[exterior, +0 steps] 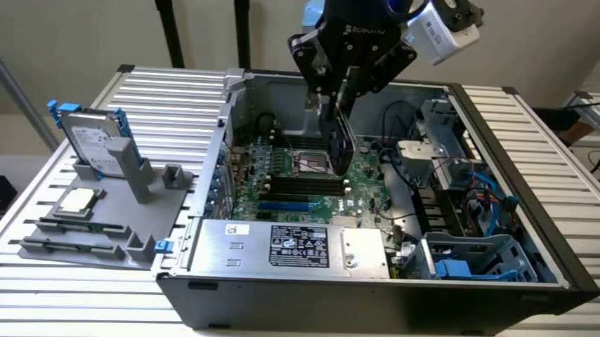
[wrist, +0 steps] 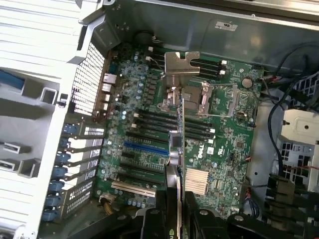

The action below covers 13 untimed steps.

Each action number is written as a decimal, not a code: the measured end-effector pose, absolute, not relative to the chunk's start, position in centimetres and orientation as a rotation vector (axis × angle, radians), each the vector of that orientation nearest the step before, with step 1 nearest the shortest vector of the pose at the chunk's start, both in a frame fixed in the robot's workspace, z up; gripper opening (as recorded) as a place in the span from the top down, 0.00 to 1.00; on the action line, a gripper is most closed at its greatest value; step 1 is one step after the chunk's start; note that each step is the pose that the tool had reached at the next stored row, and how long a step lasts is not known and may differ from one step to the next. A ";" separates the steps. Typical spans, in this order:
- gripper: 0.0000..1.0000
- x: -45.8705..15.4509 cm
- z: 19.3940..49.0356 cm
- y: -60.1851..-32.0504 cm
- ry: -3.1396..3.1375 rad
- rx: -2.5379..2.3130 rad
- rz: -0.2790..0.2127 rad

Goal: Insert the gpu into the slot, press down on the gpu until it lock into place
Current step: 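Insert the gpu into the slot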

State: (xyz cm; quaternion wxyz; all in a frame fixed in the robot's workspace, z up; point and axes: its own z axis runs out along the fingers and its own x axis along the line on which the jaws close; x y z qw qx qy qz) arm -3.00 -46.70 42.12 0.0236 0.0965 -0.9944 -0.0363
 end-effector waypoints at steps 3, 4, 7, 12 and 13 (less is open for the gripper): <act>0.74 -3.0 42.1 -46.7 -3.067 0.381 -0.110; 0.74 -3.0 42.1 -46.7 -3.063 0.409 -0.109; 0.74 -3.0 42.1 -46.7 -3.049 0.493 -0.108; 0.74 -3.0 42.1 -46.7 -3.021 0.629 -0.103; 0.74 -3.0 42.1 -46.7 -3.014 0.656 -0.103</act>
